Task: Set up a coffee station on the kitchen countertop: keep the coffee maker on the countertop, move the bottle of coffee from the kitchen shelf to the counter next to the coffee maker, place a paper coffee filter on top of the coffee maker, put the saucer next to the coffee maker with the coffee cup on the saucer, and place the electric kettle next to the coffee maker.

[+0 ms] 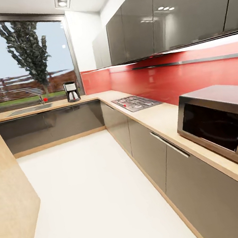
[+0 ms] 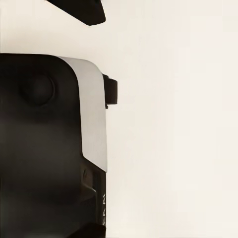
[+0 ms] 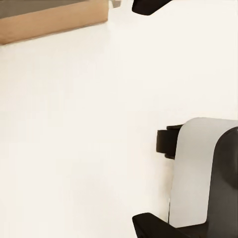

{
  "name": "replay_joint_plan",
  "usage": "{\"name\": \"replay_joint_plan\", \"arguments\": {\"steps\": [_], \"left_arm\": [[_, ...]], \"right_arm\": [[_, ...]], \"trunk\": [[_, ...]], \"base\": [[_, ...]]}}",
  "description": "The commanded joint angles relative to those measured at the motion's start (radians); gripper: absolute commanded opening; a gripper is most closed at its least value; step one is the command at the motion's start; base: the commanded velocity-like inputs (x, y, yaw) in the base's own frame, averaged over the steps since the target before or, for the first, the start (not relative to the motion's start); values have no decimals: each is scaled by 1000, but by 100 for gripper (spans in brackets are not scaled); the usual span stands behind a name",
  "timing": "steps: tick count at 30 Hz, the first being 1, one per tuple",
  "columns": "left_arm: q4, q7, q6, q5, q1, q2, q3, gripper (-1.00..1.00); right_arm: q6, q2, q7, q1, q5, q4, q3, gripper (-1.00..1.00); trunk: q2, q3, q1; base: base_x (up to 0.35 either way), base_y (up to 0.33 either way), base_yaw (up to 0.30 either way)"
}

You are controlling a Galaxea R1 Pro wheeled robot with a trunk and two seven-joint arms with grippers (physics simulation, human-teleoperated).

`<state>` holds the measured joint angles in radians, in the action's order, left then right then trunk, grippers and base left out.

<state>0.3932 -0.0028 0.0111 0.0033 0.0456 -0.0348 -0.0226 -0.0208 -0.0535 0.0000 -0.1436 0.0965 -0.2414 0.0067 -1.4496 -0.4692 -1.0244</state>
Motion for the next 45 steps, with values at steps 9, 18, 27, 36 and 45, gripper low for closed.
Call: {"name": "replay_joint_plan", "arguments": {"steps": [9,18,27,36,45], "left_arm": [[2,1,1,0,0,0,-3,100],[3,1,1,0,0,0,-5,100],[3,1,1,0,0,0,-5,100],[3,1,1,0,0,0,-6,100],[3,1,1,0,0,0,-7,100]], "right_arm": [[-1,0,1,-1,11,1,1,100],[-1,0,2,-1,19,1,1,100],[-2,0,0,-1,43,1,0,100],[-2,1,0,-1,45,1,-1,100],[-1,0,1,-1,45,1,-1,100]], "trunk": [[0,-1,-1],[0,-1,-1],[0,-1,-1],[0,-1,-1],[0,-1,-1]], "base": [[309,9,243],[325,1,32],[327,0,160],[327,0,259],[327,0,109]]}}
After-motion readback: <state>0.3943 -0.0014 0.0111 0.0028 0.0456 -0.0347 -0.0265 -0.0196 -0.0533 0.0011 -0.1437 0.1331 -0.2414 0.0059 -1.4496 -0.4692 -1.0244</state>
